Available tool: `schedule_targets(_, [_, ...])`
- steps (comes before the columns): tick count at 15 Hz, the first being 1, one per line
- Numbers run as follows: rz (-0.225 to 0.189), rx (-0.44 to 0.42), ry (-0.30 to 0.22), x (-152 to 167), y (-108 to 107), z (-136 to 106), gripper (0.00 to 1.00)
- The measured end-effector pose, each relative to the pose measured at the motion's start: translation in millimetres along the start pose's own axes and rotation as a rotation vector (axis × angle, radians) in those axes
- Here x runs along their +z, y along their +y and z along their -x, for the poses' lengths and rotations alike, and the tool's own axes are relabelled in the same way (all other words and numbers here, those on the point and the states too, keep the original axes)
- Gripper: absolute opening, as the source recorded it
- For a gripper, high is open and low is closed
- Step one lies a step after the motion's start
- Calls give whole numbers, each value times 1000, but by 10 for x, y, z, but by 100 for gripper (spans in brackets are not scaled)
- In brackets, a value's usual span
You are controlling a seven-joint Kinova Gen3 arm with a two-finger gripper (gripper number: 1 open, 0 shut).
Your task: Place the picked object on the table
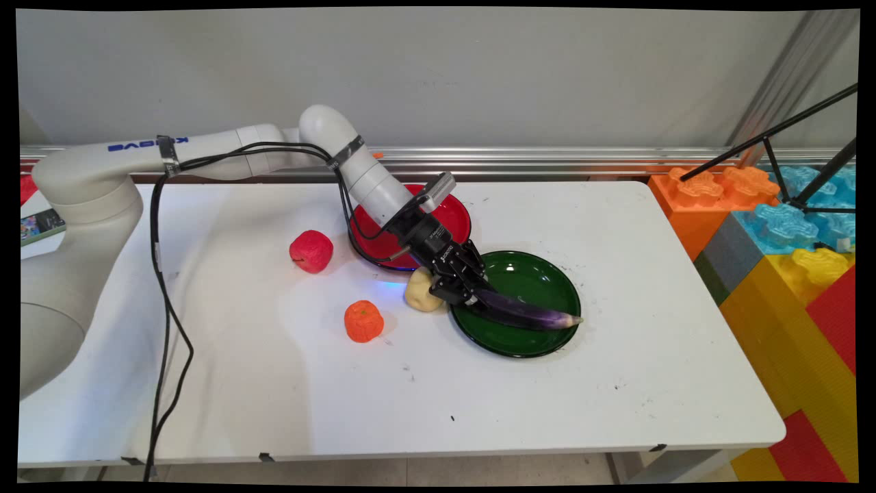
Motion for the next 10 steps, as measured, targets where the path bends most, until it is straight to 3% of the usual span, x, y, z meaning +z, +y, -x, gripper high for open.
schedule_targets(10, [-21, -7, 74, -273, 71, -266, 0])
